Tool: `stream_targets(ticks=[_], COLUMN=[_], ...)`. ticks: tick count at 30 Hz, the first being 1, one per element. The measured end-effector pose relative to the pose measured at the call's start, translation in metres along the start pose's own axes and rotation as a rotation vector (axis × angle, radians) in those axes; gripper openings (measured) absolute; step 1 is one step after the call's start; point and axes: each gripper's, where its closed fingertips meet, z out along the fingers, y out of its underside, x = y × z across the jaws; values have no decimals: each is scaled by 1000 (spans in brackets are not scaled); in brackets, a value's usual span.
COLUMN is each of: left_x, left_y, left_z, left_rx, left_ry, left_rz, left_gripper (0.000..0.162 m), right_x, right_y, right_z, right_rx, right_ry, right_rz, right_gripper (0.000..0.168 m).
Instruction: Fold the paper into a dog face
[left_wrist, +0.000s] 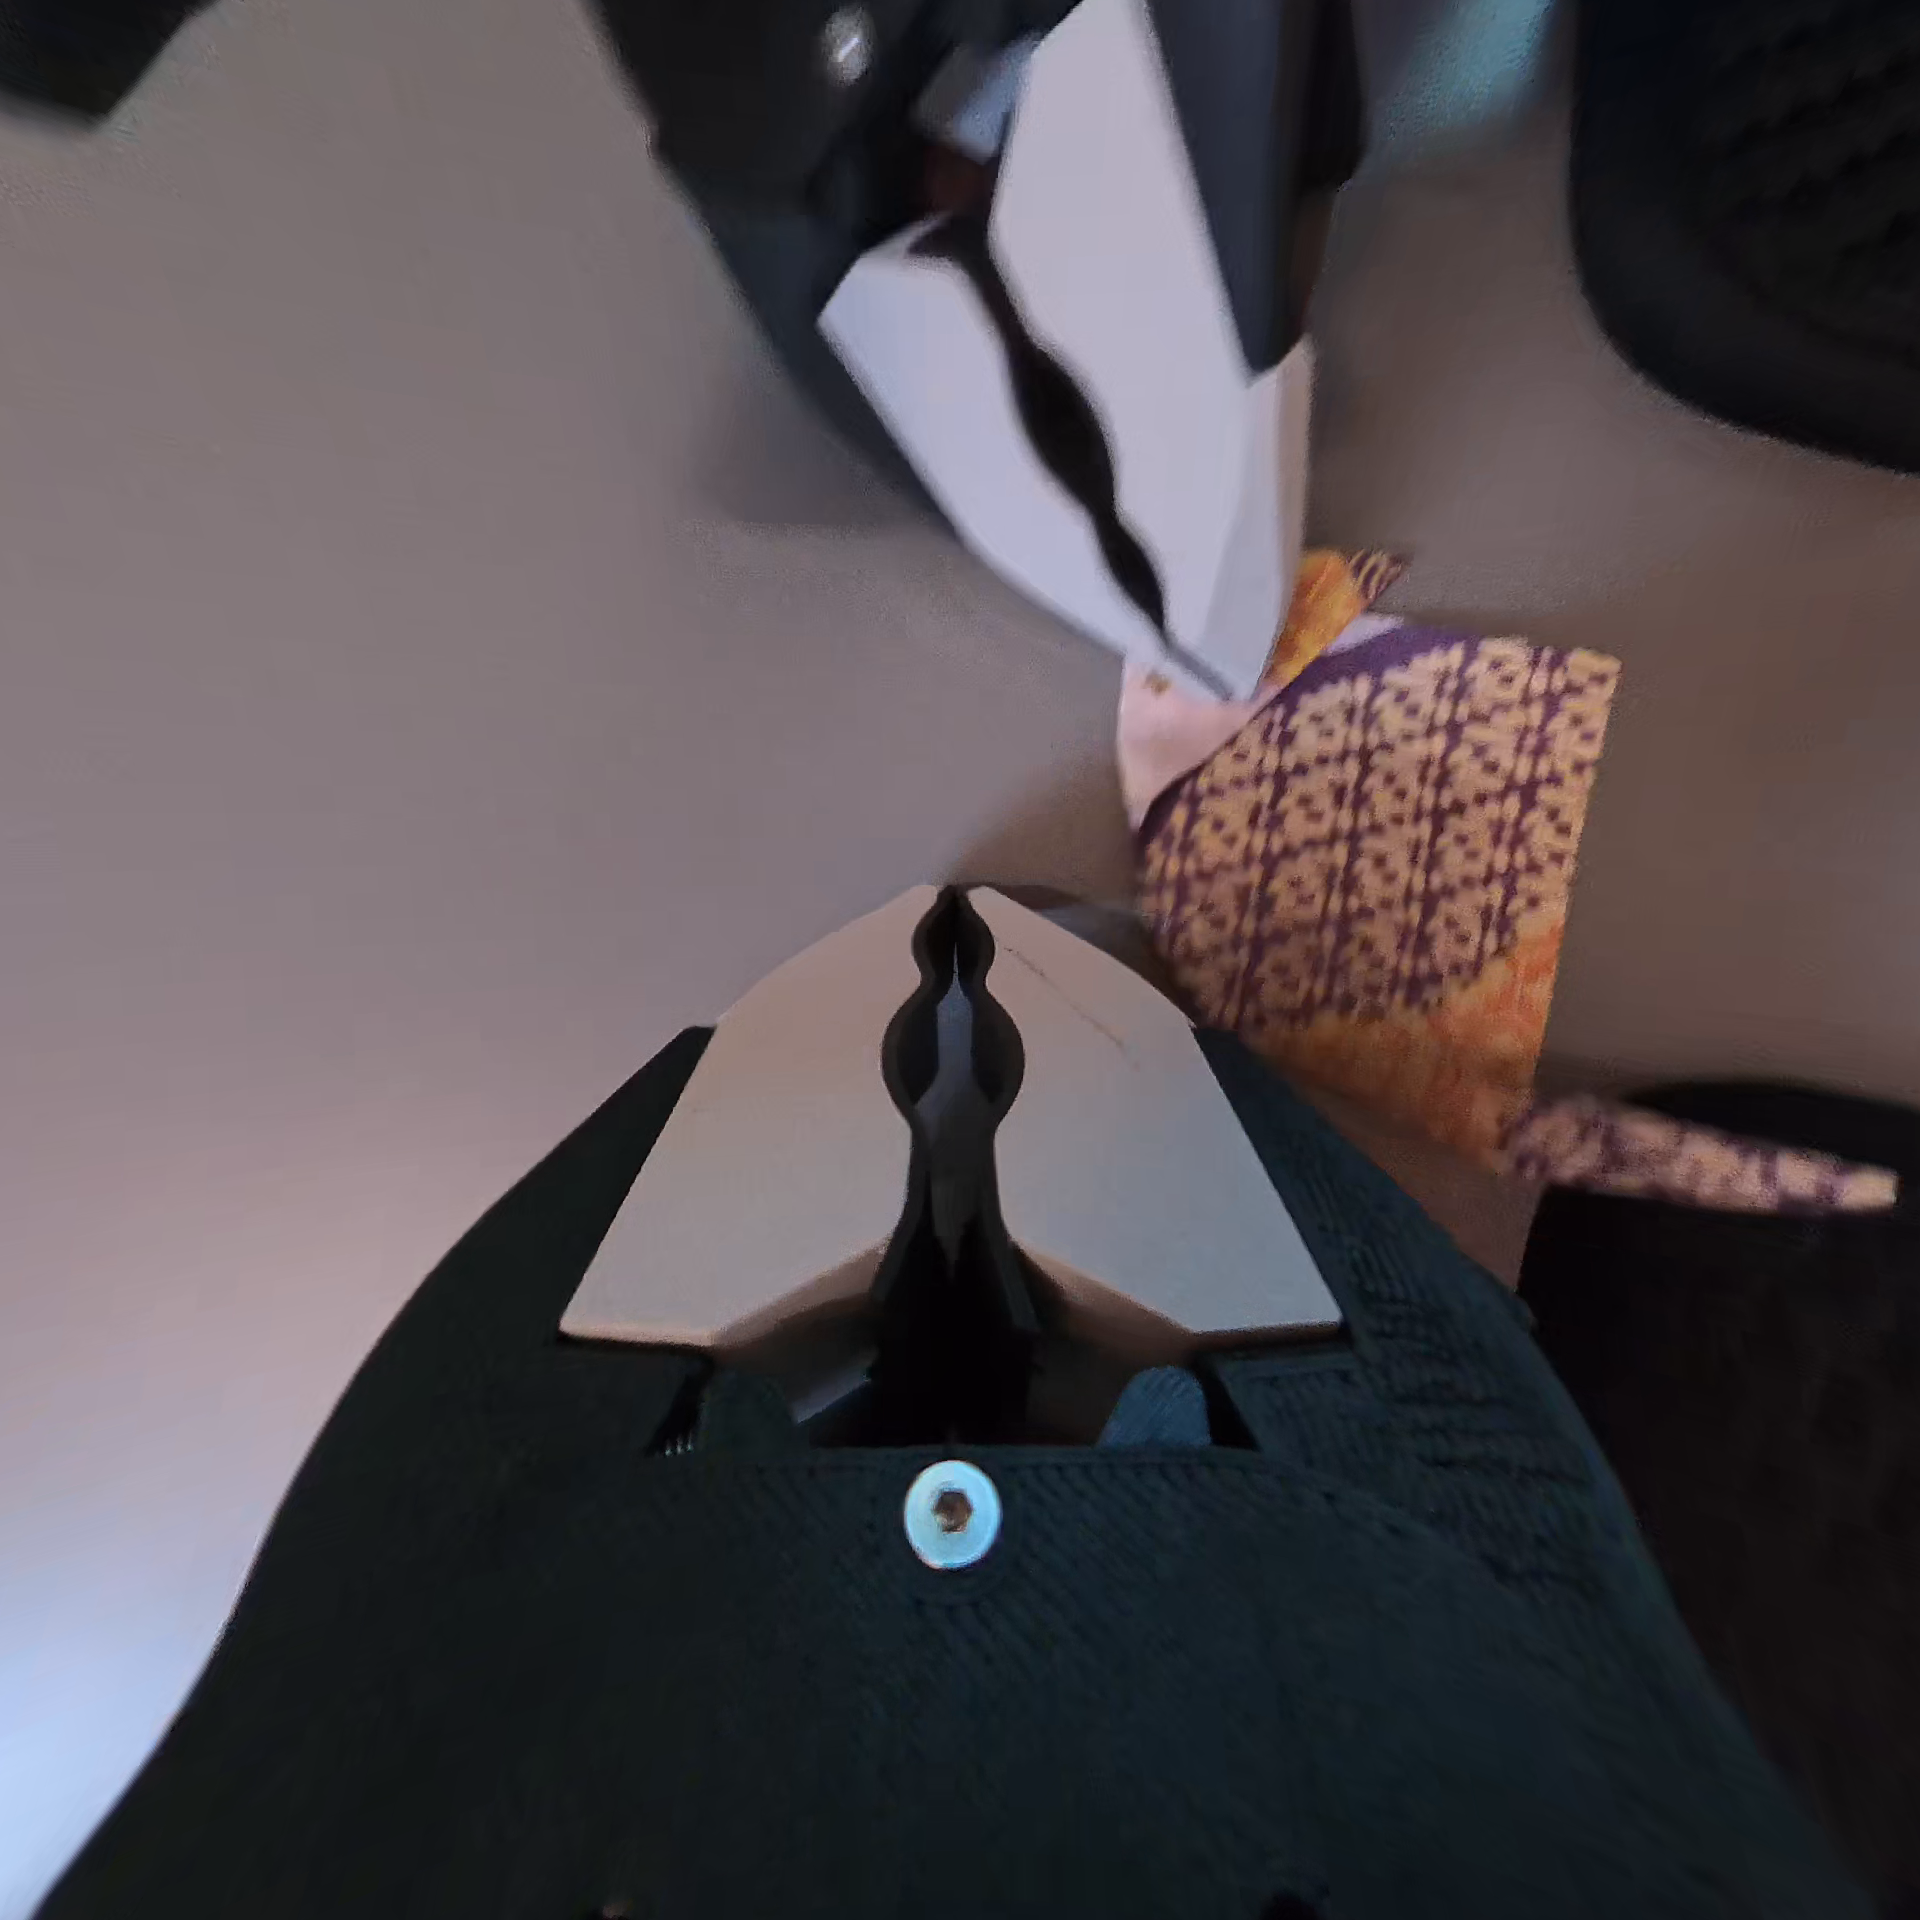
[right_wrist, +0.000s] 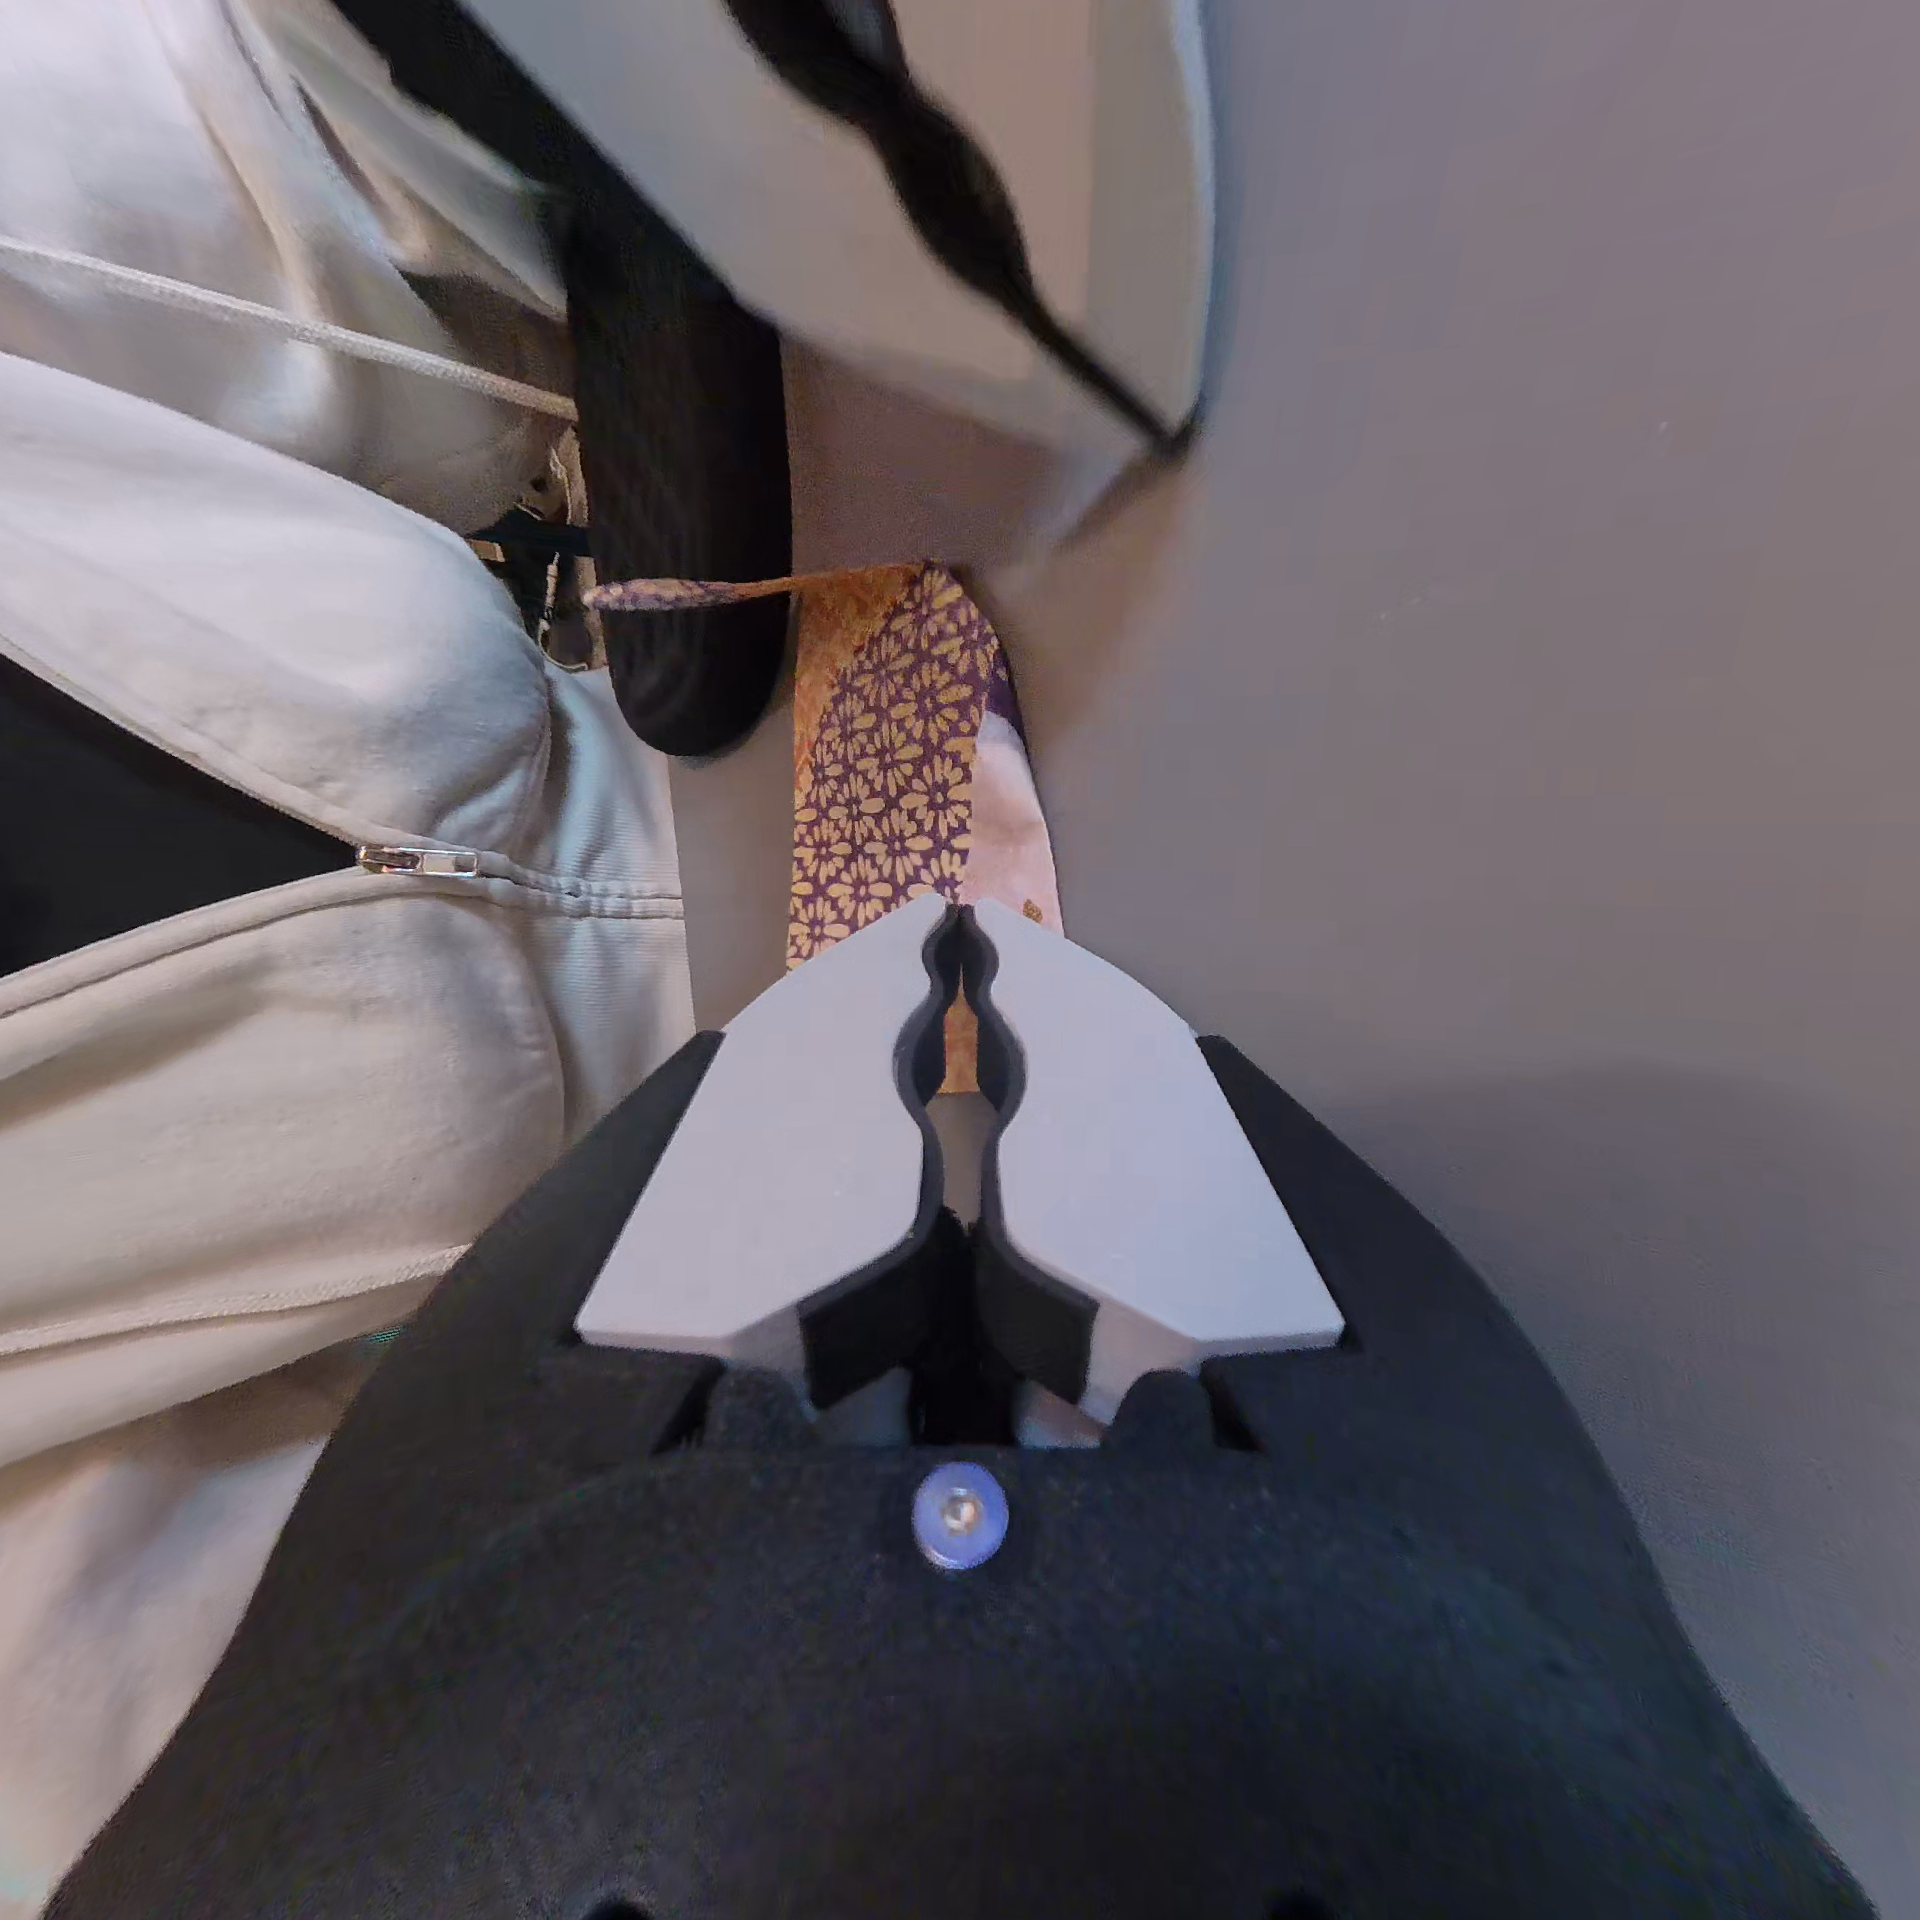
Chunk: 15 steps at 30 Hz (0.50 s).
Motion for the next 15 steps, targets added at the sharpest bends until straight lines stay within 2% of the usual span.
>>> stream_targets(ticks=[2,3,5,6,10,15], left_x=[-9,-10,13,26,40,34], left_y=[7,-1,-36,-46,-31,-21], left_z=[-9,-11,-7,0,31,25], left_rx=[-15,17,162,174,22,21], left_ry=[-66,-105,-45,0,38,103], left_rz=[51,85,109,111,168,-1], left_gripper=[1,1,0,0,0,1], right_x=[0,1,1,1,1,1], right_y=[0,0,0,0,-1,-1], right_z=[0,0,0,0,-1,-1], right_rx=[6,1,-3,2,37,56], right_ry=[4,16,31,28,12,1], right_rz=[-1,-5,-8,-6,0,2], right_gripper=[0,0,0,0,0,0])
